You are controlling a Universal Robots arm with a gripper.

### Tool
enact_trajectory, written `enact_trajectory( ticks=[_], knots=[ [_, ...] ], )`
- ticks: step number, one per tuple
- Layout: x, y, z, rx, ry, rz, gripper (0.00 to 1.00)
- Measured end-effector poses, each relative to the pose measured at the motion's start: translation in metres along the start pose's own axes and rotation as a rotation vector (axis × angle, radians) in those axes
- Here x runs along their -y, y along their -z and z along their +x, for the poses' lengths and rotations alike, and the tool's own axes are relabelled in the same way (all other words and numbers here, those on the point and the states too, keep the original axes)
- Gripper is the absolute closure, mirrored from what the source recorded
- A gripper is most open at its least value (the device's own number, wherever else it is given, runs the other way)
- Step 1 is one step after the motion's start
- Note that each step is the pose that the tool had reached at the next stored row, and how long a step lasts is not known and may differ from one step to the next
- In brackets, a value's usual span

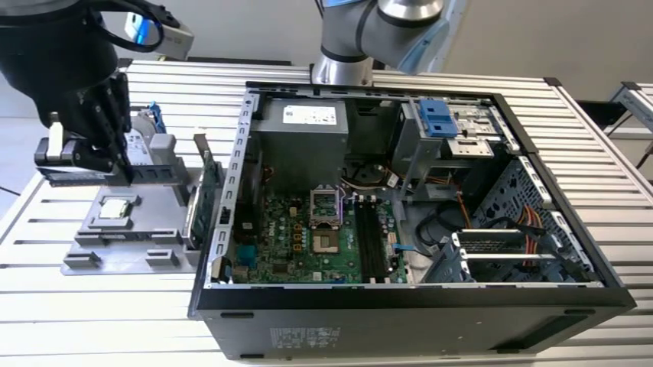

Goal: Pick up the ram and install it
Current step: 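Pick up the ram and move it above insertion slot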

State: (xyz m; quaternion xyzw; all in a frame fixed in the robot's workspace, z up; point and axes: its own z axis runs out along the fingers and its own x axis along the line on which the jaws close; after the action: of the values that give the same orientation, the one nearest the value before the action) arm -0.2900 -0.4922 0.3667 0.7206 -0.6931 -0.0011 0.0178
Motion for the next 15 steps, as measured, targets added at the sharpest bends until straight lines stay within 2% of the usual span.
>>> enact_trajectory(
  ticks=[15],
  knots=[
    [0.0315,0.0009,0.0012,-0.0002,0.000,0.0000,1.00]
  ],
)
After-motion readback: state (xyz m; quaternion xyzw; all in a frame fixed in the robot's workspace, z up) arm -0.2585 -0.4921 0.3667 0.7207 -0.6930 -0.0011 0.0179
